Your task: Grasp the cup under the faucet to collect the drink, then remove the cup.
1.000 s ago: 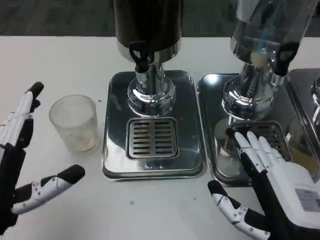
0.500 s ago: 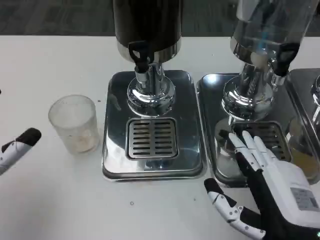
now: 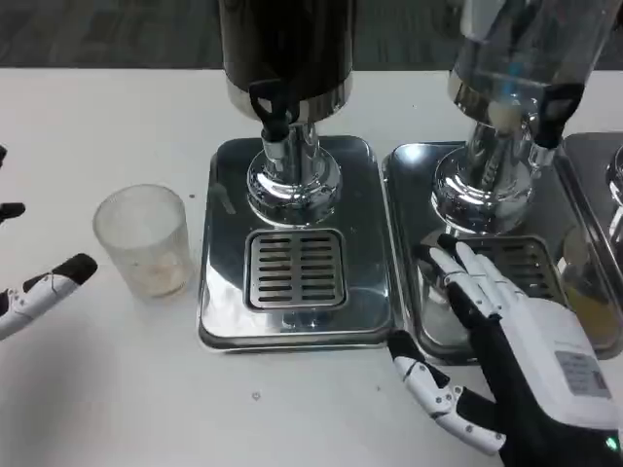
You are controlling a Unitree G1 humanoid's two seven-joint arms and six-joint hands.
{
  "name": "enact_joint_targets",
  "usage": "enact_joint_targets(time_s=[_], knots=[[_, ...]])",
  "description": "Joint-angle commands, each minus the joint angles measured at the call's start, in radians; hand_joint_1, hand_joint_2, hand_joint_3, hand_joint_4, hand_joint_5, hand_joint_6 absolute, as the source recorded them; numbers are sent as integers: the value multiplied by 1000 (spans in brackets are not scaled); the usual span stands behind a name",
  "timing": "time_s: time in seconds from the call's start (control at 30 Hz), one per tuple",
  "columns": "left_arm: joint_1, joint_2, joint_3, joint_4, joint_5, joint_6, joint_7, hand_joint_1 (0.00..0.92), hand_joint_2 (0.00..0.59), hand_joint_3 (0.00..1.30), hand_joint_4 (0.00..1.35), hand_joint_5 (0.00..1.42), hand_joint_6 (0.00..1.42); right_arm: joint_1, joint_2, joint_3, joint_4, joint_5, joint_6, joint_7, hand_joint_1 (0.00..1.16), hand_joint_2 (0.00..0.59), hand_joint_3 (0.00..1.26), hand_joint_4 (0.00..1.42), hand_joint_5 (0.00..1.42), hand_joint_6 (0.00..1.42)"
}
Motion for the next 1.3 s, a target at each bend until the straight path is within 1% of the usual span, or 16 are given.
enact_joint_targets(time_s=[0.03, 0.17, 0.3, 0.47, 0.77, 1.17, 1.3], knots=[[-30, 23, -29, 55, 13, -13, 17, 194, 12, 1, 0, 223, 219, -3, -7, -2, 6, 15, -8, -13, 246, 394, 136, 44, 62, 110], [-30, 10, -55, 35, 29, -10, 42, 195, 17, 1, 5, 218, 227, 8, -34, -37, 19, 65, -32, -11, 247, 397, 145, 53, 73, 112], [-43, 7, -72, 41, 25, -3, 30, 206, 17, 1, 8, 216, 243, 1, -52, -36, 27, 85, -42, -1, 247, 395, 148, 58, 74, 112], [-71, 15, -106, 75, 17, -7, -17, 212, 19, 1, 0, 203, 241, 0, -56, -37, 24, 97, -35, 4, 251, 402, 155, 64, 85, 118], [-134, 20, -144, 142, 14, 4, -73, 209, 13, 0, 0, 190, 223, 7, -63, -39, 16, 110, -30, 5, 254, 403, 164, 75, 95, 129], [-202, 14, -183, 210, 16, 43, -118, 195, 9, 0, 0, 181, 220, 19, -57, -37, 17, 113, -30, -6, 249, 395, 168, 76, 99, 135], [-230, 5, -196, 231, 12, 65, -146, 193, 8, 0, 0, 179, 220, 23, -55, -35, 16, 110, -31, -11, 248, 394, 169, 76, 104, 140]])
